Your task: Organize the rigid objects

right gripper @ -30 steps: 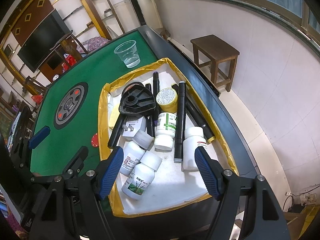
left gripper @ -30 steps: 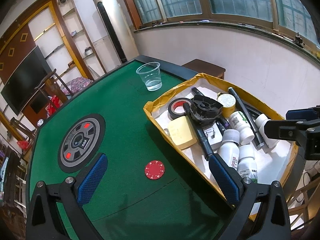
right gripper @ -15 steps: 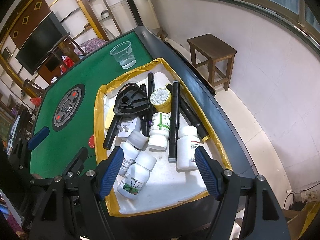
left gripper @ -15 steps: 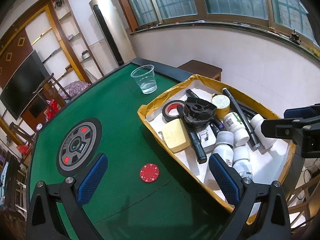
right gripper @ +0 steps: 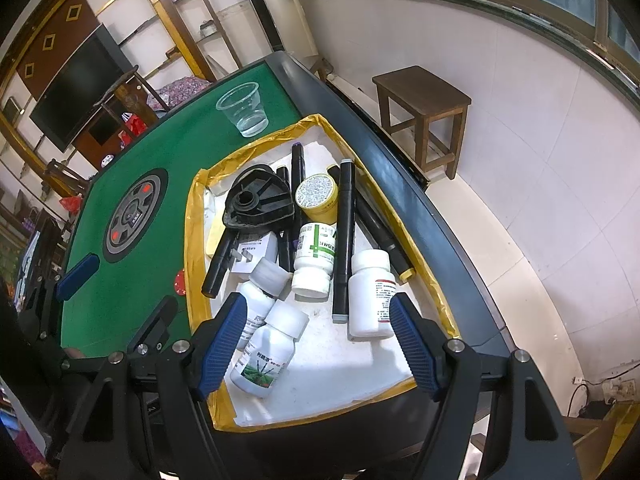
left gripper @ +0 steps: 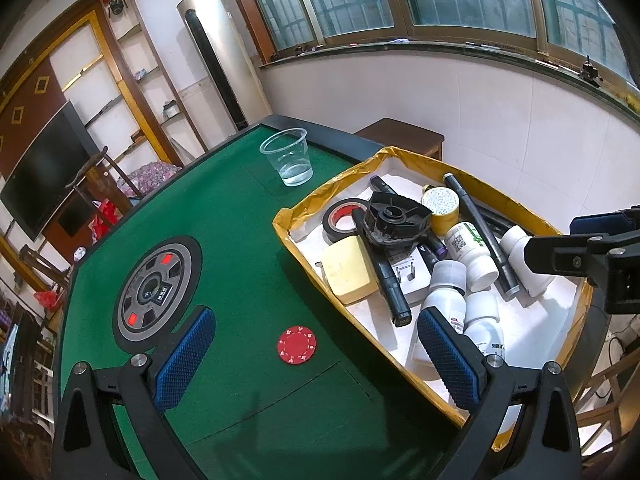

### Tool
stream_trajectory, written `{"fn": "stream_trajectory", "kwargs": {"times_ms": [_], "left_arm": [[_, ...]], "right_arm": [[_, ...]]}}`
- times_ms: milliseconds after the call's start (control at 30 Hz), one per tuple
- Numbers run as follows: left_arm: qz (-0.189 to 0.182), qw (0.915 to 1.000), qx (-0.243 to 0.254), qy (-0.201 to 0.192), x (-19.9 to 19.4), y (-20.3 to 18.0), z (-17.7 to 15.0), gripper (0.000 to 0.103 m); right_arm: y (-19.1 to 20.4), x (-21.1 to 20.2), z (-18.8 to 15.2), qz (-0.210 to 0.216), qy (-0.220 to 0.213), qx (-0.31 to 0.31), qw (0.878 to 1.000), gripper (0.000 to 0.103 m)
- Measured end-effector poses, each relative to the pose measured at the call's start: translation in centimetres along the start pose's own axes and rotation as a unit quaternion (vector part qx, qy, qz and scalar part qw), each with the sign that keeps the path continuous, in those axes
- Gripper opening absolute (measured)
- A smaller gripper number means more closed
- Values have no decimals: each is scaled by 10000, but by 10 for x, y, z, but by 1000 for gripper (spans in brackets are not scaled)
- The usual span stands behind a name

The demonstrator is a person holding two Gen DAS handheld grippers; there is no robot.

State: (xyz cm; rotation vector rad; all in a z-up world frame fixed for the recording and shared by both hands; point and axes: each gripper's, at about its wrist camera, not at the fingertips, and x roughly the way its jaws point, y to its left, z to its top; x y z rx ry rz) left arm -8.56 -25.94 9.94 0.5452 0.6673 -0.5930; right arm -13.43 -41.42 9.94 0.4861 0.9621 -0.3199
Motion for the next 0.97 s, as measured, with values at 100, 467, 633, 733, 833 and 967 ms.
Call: {"fn": "stream_trajectory", "kwargs": {"times_ms": [100,467,633,733,833,967], "left_arm": [[22,10000,-9,1,1,0,-1,102],[94,9999,-109,68,4,8,-11,102],[262,9988,-331,232,5,31,-27,102],[451,9970,-529,326,4,49,-39,102],[675,9931,-923,267,-1,76,-52,102],[534,9866,-1440,554,1,111,-74,102]], "right_arm": [[0,0,0,3,-5,0,10000,73],[7,4,-2,34,21,-84,10000,73],[28,14,-2,142,102,-259,9995,73],[49,24,-2,269,187,-410,9986,73],[74,30,-2,377,219,-669,9968,73],[108,36,-5,487,207,-1079,9928,73]]}}
